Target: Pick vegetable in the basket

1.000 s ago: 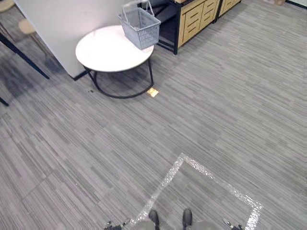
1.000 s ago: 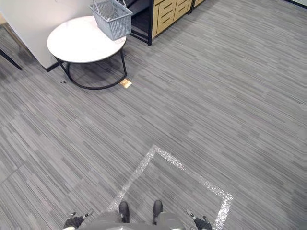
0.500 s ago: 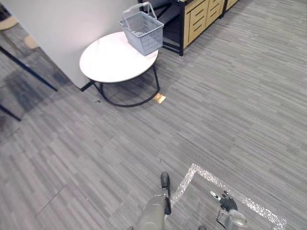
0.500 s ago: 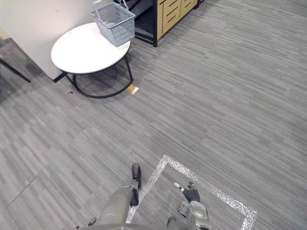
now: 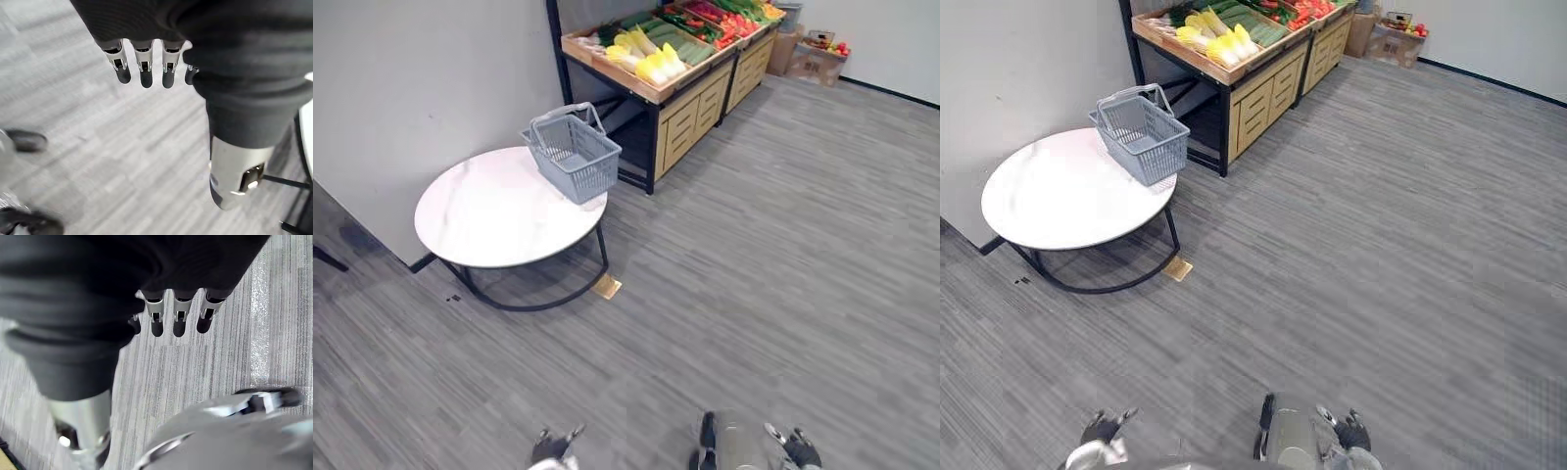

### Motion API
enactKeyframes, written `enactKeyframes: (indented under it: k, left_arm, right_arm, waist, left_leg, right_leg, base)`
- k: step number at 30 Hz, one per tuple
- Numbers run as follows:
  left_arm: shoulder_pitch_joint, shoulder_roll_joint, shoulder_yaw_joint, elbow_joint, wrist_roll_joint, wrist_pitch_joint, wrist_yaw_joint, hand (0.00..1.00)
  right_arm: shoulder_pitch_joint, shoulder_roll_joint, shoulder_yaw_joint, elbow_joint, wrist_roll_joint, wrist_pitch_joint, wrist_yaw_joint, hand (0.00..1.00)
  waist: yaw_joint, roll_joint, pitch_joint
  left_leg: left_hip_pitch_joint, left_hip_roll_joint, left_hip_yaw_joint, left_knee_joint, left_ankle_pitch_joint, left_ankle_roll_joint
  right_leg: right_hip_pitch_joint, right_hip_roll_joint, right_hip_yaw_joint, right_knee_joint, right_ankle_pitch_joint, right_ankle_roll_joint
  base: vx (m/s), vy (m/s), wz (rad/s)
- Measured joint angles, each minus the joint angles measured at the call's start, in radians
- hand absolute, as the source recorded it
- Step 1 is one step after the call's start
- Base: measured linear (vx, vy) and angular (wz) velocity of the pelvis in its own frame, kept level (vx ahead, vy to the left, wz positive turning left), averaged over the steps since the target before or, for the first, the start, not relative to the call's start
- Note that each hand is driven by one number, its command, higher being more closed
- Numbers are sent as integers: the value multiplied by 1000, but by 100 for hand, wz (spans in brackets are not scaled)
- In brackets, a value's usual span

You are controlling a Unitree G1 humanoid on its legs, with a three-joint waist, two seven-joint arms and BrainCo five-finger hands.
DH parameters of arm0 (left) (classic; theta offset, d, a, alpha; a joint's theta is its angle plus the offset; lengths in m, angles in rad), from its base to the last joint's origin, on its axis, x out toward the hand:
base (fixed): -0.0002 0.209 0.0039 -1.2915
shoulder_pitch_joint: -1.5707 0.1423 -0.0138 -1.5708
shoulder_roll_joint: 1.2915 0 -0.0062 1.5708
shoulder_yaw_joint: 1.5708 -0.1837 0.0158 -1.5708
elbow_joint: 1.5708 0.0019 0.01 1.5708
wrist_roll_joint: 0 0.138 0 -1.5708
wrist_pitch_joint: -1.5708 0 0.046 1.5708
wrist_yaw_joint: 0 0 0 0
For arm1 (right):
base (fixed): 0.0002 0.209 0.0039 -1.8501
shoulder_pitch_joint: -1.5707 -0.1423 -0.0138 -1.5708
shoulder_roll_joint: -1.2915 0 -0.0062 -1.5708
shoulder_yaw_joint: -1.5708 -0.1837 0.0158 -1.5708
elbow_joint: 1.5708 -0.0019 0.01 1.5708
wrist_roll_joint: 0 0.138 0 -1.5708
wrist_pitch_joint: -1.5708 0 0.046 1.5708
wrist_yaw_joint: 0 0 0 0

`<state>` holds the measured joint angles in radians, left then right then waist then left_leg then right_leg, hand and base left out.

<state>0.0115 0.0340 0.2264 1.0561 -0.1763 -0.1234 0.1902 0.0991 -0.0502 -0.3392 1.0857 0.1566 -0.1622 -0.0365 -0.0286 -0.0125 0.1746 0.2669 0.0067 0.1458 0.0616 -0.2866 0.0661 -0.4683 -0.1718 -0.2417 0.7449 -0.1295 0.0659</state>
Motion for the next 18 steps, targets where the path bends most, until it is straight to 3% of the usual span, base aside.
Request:
enactKeyframes:
  k: [1,3,4,5,6,7,8,9,10,11,12,13,15,16,17,18]
  left_arm:
    - [-12,-9,0,-4,0,0,0,0]
    - [-48,-48,0,-24,-2,-3,1,0]
    - [-49,-52,1,-25,-1,-6,1,0]
    - [-46,-62,13,-22,0,-5,2,0]
    - [-45,-74,24,-10,0,-4,2,0]
    - [-45,-76,26,-5,1,-4,2,0]
    - [-45,-85,28,5,2,-4,2,0]
    - [-37,-92,41,4,3,-5,2,0]
    - [-34,-100,59,10,3,-4,2,0]
    - [-31,-108,68,19,3,-4,2,0]
    - [-23,-107,72,22,2,0,0,0]
    - [-22,-103,98,10,1,-2,1,0]
    - [-23,-91,117,-4,0,-6,1,0]
    - [-21,-74,117,-10,0,-9,-1,0]
    - [-20,-71,118,-18,0,-10,-1,0]
    - [-15,-69,119,-35,0,-14,-1,0]
  right_arm:
    - [12,3,-6,0,0,4,0,0]
    - [48,12,-17,-1,-2,24,-1,0]
    - [51,14,-17,-1,-2,26,-1,0]
    - [56,16,-15,-5,-4,29,0,0]
    - [52,10,-18,-19,-11,27,-1,0]
    - [51,8,-18,-21,-20,26,-1,0]
    - [38,-5,-18,-28,-38,26,-1,0]
    - [27,-8,-13,-35,-39,26,0,0]
    - [17,-13,-4,-43,-42,26,0,0]
    - [16,-19,4,-46,-42,27,-1,0]
    - [17,-22,12,-46,-42,28,-5,0]
    - [23,-27,16,-46,-42,29,-12,0]
    - [34,-29,36,-46,-41,30,-22,0]
    - [38,-30,55,-47,-40,30,-29,0]
    - [39,-33,65,-47,-40,30,-33,0]
    - [38,-37,74,-49,-39,30,-37,0]
  waist:
    - [-3,4,2]
    - [-14,9,2]
    - [-18,6,2]
    - [-21,5,9]
    - [-22,28,17]
    - [-22,32,18]
    - [-19,54,20]
    - [-12,61,14]
    - [-13,69,15]
    - [-18,79,17]
    - [-17,82,21]
    - [-5,87,30]
    - [18,75,41]
    - [31,49,47]
    - [35,47,45]
    - [42,46,44]
  left_leg:
    - [18,7,-9,-9,-8,-4]
    - [59,40,-62,-17,-42,-36]
    - [70,46,-80,-17,-47,-45]
    - [107,72,-104,-5,-53,-55]
    - [110,108,-117,47,-38,-79]
    - [108,119,-126,69,-24,-94]
    - [103,158,-150,134,29,-117]
    - [68,181,-170,234,105,-123]
    - [3,195,-193,360,185,-128]
    - [-85,209,-213,513,322,-156]
    - [-172,234,-214,687,390,-185]
    - [-287,273,-173,911,349,-179]
    - [-360,294,-92,1049,267,-161]
    - [-438,289,-23,1078,196,-142]
    - [-474,283,-3,1069,178,-144]
    - [-546,278,40,1027,153,-147]
  right_leg:
    - [-2,4,-4,-101,6,8]
    - [6,17,38,-499,89,16]
    - [14,20,56,-559,99,17]
    - [32,33,76,-582,207,11]
    - [23,44,62,-487,246,-1]
    - [12,46,58,-437,242,-7]
    - [1,65,30,-314,154,-53]
    - [12,83,12,-260,90,-66]
    - [43,93,-12,-265,52,-70]
    - [93,107,-32,-295,26,-77]
    - [147,119,-42,-343,13,-85]
    - [239,146,-54,-400,9,-90]
    - [364,156,-52,-462,6,-95]
    - [470,147,-54,-531,4,-95]
    - [503,142,-57,-558,-3,-87]
    - [557,130,-69,-607,-33,-53]
  base:
    - [755,-205,79]
    - [838,-297,85]
    - [741,-324,68]
    - [745,-338,43]
    - [743,-346,33]
    - [762,-365,26]
    - [771,-384,13]
    - [764,-375,17]
    - [733,-337,24]
    - [693,-284,36]
    - [800,-293,38]
    - [653,-211,22]
    - [594,-161,13]
    - [514,-119,15]
    - [439,-71,20]
    - [331,-27,13]
